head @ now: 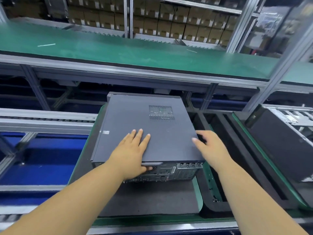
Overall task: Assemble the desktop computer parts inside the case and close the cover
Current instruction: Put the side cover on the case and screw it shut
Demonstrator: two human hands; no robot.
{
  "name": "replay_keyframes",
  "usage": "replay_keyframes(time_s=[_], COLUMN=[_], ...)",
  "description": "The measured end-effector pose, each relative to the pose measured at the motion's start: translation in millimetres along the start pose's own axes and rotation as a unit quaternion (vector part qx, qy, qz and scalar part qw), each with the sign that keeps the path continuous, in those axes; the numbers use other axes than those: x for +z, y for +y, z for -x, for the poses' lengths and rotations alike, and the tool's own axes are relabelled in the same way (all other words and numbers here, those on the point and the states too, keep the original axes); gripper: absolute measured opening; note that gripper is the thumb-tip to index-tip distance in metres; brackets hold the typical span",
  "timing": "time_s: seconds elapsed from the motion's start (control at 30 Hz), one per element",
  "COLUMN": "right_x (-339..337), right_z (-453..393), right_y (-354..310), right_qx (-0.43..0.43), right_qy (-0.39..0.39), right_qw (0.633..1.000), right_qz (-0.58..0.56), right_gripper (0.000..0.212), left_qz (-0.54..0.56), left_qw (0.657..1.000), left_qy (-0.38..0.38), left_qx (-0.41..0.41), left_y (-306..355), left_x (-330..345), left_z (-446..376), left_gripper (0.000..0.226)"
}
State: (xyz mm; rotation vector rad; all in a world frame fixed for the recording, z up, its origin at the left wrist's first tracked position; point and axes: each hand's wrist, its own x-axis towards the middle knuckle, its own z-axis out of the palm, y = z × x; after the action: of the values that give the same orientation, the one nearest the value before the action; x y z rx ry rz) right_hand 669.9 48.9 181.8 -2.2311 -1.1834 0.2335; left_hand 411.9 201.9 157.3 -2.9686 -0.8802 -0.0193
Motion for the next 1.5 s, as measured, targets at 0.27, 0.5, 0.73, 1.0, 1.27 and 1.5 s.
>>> replay_keyframes(time_s=[0.27,0.5,0.73,1.0,1.27,1.5], right_x=[16.0,12.3,9.7,9.6,6.4,33.0], right_z=[3.3,-12.8,-21.0,-25.4,-17.6,31.0], right_y=[-21.8,-24.6,-31.5,-29.7,-34.9,-79.3], right_qx=[-0.161,-0.217,-0.24,-0.252,-0.208,-0.378], right_qy=[-0.208,-0.205,-0.216,-0.215,-0.235,-0.113], right_qw=[0.937,0.901,0.874,0.868,0.89,0.911], right_qz=[0.231,0.315,0.364,0.369,0.332,0.122], right_gripper=[0.134,0.131,0.133,0.136,0.139,0.059], left_qz=[-0.045,-0.056,-0.028,0.011,0.022,0.173], left_qw=[0.999,0.998,0.999,1.0,0.999,0.984], left_qy=[-0.022,-0.036,-0.034,-0.02,-0.026,0.019], left_qx=[0.007,-0.001,-0.008,-0.012,-0.013,-0.045], left_y=[6.7,8.6,6.8,0.0,-4.1,-30.3], left_x=[-1.2,-7.9,-9.2,-2.4,-0.9,-10.1], left_z=[2.8,1.4,-0.9,-4.3,-4.4,14.5], left_gripper=[0.1,0.1,0.101,0.113,0.12,0.102])
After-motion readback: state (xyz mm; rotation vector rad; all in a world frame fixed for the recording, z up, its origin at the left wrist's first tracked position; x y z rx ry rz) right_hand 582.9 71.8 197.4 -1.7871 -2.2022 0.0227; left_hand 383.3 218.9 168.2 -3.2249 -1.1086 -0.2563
